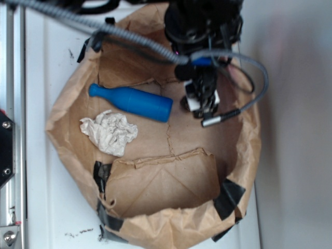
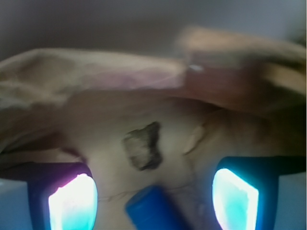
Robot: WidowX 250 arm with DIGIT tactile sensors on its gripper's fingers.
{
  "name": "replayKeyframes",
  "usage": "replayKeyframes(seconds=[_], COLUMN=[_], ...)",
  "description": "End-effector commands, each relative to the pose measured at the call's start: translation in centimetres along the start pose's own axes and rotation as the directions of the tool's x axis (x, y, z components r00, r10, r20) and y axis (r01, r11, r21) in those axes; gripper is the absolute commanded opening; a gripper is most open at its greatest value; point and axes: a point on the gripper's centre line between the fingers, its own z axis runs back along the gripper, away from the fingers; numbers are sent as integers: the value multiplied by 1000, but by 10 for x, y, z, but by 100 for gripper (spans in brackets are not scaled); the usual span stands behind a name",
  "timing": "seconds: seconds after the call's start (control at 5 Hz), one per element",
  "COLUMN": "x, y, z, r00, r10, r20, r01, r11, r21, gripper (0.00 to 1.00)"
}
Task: Grab the rock.
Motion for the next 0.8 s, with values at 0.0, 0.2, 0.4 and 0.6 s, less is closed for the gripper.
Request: replayKeyframes(seconds=[0.0,0.2,0.4,0.6], x=[18,17,20,21], y=[-5,-11,-15,-13], z=[-3,-18,-47,-68], r00=[998,997,997,999], r10=[-21,-51,-58,-39], r20=[56,62,41,32], r01=[19,49,54,34], r11=[999,998,994,990], r21=[29,40,92,136], gripper=[100,100,100,0])
